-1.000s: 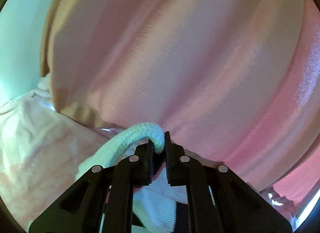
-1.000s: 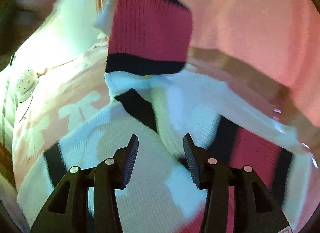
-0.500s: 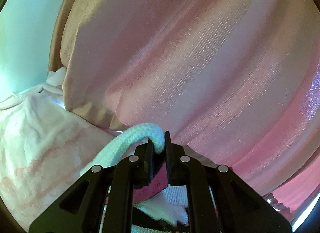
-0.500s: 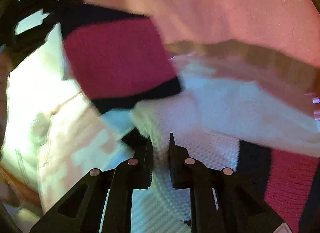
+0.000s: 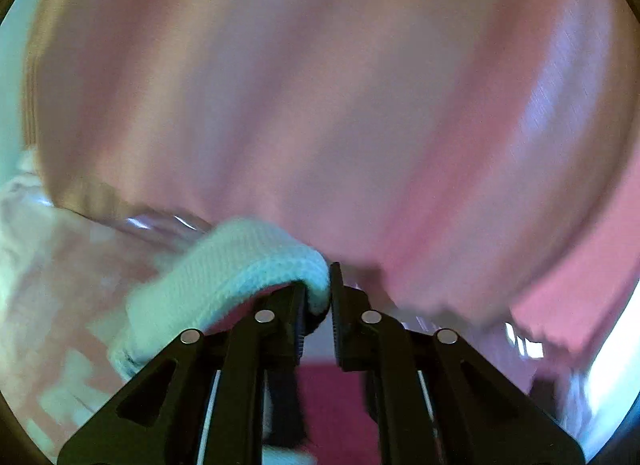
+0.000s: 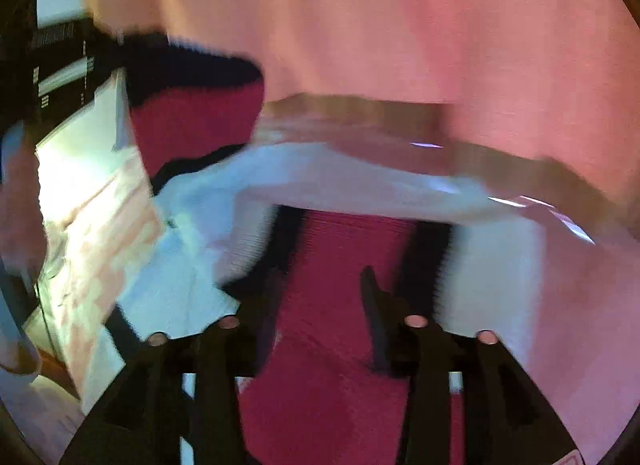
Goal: Fold small clothes
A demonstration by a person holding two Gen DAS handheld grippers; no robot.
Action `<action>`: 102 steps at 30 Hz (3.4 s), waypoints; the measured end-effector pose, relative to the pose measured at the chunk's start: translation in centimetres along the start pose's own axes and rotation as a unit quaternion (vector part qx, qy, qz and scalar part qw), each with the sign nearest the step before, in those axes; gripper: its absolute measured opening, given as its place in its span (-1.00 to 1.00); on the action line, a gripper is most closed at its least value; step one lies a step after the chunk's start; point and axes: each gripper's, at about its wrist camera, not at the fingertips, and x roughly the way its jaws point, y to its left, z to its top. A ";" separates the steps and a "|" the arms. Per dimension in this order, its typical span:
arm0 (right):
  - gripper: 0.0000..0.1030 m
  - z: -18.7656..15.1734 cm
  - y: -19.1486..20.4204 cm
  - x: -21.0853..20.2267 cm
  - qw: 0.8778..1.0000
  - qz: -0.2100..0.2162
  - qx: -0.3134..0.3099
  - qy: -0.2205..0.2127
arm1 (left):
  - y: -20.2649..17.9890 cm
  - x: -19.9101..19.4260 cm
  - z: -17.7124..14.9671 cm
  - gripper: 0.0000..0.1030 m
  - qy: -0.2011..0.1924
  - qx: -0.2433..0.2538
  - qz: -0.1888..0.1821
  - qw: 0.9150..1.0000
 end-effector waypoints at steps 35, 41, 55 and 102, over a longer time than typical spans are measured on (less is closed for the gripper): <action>-0.90 0.4 -0.3 4.4 0.994 0.029 0.105 -0.025 | 13.9 -4.4 -5.7 0.47 0.100 -0.152 0.128 0.975; -0.72 -4.9 -10.2 5.5 0.965 0.033 0.255 0.045 | 14.6 -0.6 -7.2 0.47 0.152 -0.210 0.088 0.962; -0.30 -5.3 -11.5 7.6 0.945 0.101 0.310 0.023 | 20.0 6.7 -9.4 -0.05 0.168 -0.338 0.095 0.921; -0.96 -3.6 -11.7 2.2 0.978 -0.033 0.206 0.020 | 19.0 3.4 -8.0 -0.78 0.137 -0.286 0.150 0.936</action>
